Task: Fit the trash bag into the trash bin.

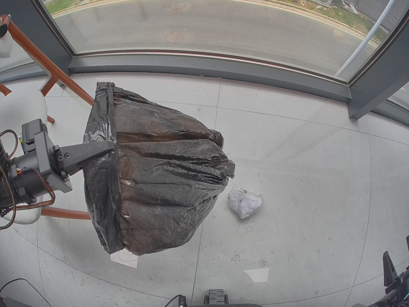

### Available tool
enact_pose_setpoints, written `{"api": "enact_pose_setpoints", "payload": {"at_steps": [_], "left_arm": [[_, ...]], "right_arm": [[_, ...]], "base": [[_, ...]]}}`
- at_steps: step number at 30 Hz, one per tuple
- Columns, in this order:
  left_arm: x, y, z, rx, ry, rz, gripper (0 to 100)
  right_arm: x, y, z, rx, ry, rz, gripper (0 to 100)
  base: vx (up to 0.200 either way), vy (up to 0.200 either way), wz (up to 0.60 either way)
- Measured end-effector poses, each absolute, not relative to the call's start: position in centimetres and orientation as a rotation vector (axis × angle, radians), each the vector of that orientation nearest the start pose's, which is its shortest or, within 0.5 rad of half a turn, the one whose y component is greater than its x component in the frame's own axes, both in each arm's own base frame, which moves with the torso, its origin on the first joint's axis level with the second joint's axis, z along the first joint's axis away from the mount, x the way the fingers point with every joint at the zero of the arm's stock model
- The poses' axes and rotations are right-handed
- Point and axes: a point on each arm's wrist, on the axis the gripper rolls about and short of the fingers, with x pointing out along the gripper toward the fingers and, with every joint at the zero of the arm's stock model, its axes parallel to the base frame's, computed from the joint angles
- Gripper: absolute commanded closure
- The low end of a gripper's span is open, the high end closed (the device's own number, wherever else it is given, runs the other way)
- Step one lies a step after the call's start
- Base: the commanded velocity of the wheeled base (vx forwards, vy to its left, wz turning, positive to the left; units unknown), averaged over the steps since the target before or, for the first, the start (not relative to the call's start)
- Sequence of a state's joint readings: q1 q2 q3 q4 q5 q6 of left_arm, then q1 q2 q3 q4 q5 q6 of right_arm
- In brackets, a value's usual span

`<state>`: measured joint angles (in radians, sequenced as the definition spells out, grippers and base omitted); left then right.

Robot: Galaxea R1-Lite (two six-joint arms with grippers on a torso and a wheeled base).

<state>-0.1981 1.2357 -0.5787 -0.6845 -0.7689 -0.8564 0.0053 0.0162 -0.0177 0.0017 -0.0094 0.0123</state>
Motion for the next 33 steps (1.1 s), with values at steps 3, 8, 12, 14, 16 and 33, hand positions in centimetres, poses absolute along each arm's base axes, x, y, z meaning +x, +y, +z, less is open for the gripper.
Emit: {"api": "enact_pose_setpoints", "payload": {"at_steps": [3, 8, 12, 14, 16, 33], "left_arm": [[16.4, -4.7, 23.9, -0.775, 0.368, -0.915, 100], [14.8, -4.2, 23.2, -0.782, 0.375, -0.894, 100], [14.0, -4.0, 22.3, -0.788, 0.392, -0.881, 100], [13.9, -3.9, 22.1, -0.79, 0.397, -0.88, 100], [13.9, -3.9, 22.0, -0.789, 0.4, -0.879, 100], [18.3, -3.9, 21.1, -0.713, 0.399, -0.772, 100]], "right_arm": [[-2.3, 0.0, 8.1, 0.012, 0.0, -0.004, 0], [-2.3, 0.0, 8.1, 0.012, 0.0, -0.004, 0], [-2.3, 0.0, 8.1, 0.012, 0.001, -0.004, 0], [-2.3, 0.0, 8.1, 0.012, 0.001, -0.003, 0], [-2.3, 0.0, 8.1, 0.012, 0.001, -0.003, 0], [-2.3, 0.0, 8.1, 0.012, 0.0, -0.003, 0]], "base": [[0.0, 0.0, 0.0], [0.0, 0.0, 0.0], [0.0, 0.0, 0.0], [0.0, 0.0, 0.0], [0.0, 0.0, 0.0], [0.0, 0.0, 0.0]]}}
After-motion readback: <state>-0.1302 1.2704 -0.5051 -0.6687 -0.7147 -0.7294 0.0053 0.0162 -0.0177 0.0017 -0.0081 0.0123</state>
